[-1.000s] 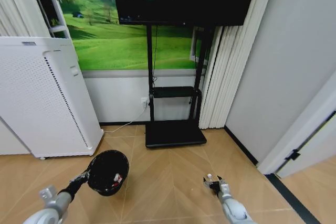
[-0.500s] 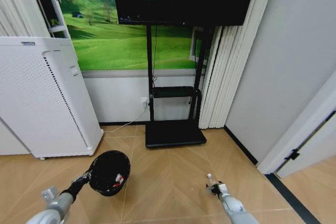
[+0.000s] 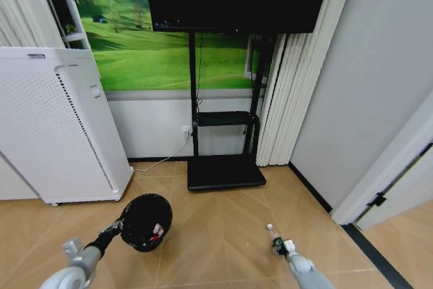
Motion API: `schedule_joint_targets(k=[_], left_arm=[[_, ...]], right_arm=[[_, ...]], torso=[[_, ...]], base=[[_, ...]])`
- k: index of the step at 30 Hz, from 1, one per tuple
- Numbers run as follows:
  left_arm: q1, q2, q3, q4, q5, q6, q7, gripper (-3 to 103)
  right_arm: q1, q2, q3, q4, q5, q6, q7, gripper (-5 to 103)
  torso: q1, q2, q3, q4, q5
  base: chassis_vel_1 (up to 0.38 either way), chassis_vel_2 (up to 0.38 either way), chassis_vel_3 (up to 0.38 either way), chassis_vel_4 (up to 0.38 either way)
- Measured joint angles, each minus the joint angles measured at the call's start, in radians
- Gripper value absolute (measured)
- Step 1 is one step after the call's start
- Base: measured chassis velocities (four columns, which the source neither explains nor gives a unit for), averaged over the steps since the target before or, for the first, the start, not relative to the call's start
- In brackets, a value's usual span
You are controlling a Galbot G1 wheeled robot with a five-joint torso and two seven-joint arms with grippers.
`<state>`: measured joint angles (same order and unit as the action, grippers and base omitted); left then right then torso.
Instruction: Pick up the trash bin and place the garbage on the floor into it.
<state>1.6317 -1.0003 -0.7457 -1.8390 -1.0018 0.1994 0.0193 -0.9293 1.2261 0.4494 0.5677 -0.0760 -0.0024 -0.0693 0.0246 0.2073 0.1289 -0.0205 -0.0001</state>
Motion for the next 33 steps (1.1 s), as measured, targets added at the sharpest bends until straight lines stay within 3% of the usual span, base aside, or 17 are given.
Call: schedule_joint_targets(k=[4,6,9,10,14,20,23,26,28,30,31,32,33], left_arm=[[-0.014,0.002,0.015,-0.001,0.001,-0.001,-0.004,7],[-0.018,0.003,0.018,-0.002,0.001,-0.001,-0.006,7],[-0.025,0.005,0.025,-0.003,0.0,-0.002,-0.01,7],[-0.025,0.005,0.025,-0.003,0.0,-0.002,-0.01,7],[-0.027,0.005,0.025,0.0,-0.001,-0.004,-0.009,7],[-0.032,0.004,0.028,0.006,0.0,-0.007,-0.006,7],[-0.052,0.007,0.052,0.017,0.002,-0.016,-0.001,7],[-0.062,0.013,0.064,0.019,0.002,-0.019,-0.001,7],[-0.082,0.019,0.095,0.03,0.002,-0.023,0.001,7],[-0.092,0.022,0.115,0.036,0.001,-0.026,0.004,7],[-0.108,0.026,0.155,0.05,-0.01,-0.035,0.027,7],[-0.108,0.026,0.155,0.05,-0.01,-0.035,0.027,7],[-0.12,0.032,0.193,0.069,-0.02,-0.051,0.066,7]], right_arm=[[-0.015,0.006,0.005,0.016,0.002,0.007,-0.01,61],[-0.019,0.006,0.007,0.021,0.004,0.007,-0.012,61],[-0.036,0.007,0.013,0.044,0.015,0.008,-0.016,44],[-0.036,0.007,0.013,0.044,0.015,0.008,-0.016,44],[-0.086,-0.002,0.018,0.126,0.07,-0.001,-0.02,27],[-0.153,-0.009,0.03,0.264,0.161,-0.036,-0.018,22],[-0.308,-0.011,0.071,0.56,0.313,-0.093,0.001,21],[-0.368,-0.008,0.09,0.674,0.378,-0.091,0.0,21],[-0.449,0.024,0.12,0.849,0.488,-0.039,0.008,21],[-0.483,0.04,0.128,0.927,0.527,-0.016,0.011,21],[-0.539,0.064,0.129,1.064,0.574,0.004,0.02,21],[-0.539,0.064,0.129,1.064,0.574,0.004,0.02,21],[-0.579,0.077,0.121,1.159,0.595,0.019,0.024,21]], torso=[[0.0,0.0,0.0,0.0,0.0002],[0.0,0.0,0.0,-0.0001,0.0001],[0.0,0.0,0.0,0.0,-0.0001],[0.0,0.0,0.0,0.0,-0.0001],[0.0,0.0,0.0,-0.0001,0.0003],[0.0,0.0,0.0,0.0001,0.0003],[0.0,0.0,0.0,0.0,0.0],[0.0,0.0,0.0,-0.0001,0.0001],[0.0,0.0,0.0,-0.0002,0.0],[0.0,0.0,0.0,0.0,0.0003],[0.0,0.0,0.0,0.0001,0.0003],[0.0,0.0,0.0,0.0001,0.0003],[0.0,0.0,0.0,0.0001,-0.0005]], base=[[0.0,0.0,0.0,0.0],[0.0,0.0,0.0,0.0],[0.0,0.0,0.0,0.0],[0.0,0.0,0.0,0.0],[0.0,0.0,0.0,0.0],[0.0,0.0,0.0,0.0],[0.0,0.0,0.0,0.0],[0.0,0.0,0.0,0.0],[0.0,0.0,0.0,0.0],[0.0,0.0,0.0,0.0],[0.0,0.0,0.0,0.0],[0.0,0.0,0.0,0.0],[0.0,0.0,0.0,0.0]])
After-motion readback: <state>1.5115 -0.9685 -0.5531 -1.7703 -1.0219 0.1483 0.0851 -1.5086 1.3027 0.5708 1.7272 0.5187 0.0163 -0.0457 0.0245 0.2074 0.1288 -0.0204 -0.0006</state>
